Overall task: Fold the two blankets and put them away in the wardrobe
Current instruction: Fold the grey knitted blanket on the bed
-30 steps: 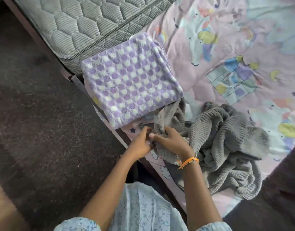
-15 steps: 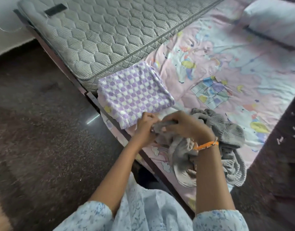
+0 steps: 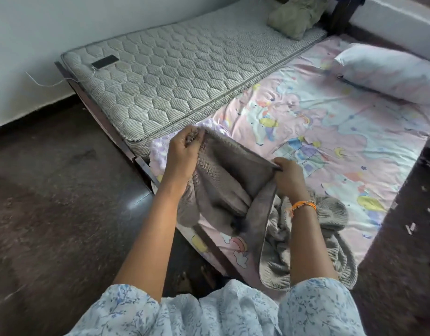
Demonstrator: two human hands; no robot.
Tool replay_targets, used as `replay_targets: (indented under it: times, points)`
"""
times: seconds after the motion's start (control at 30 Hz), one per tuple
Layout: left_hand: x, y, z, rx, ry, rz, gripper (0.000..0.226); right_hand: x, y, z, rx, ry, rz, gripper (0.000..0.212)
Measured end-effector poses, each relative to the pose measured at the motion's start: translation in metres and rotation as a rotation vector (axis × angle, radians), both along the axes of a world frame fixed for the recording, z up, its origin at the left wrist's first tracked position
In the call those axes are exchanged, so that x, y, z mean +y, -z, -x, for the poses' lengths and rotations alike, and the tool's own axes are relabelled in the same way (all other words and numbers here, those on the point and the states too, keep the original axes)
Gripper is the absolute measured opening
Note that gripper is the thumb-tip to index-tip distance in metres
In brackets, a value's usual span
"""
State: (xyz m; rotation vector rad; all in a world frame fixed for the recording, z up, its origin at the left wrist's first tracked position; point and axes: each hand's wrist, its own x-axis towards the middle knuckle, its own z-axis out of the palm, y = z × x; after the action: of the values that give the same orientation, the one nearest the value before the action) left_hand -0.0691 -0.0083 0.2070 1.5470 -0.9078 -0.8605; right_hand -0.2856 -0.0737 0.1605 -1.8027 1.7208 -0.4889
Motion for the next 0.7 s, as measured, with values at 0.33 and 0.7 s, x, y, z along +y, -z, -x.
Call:
replay_targets:
  times: [0.33, 0.7]
  points:
    - [-0.029, 0.002, 0.063, -0.328, 0.542, -0.092, 0.024, 0.008, -0.087, -0.003, -0.548, -0.234, 0.162, 0.032]
    - [-0.019, 0.039, 0.044, -0.498, 0.049, -0.264, 0.023, -0.003, -0.093, 0.053, -0.552, 0.089, 0.281, 0.031]
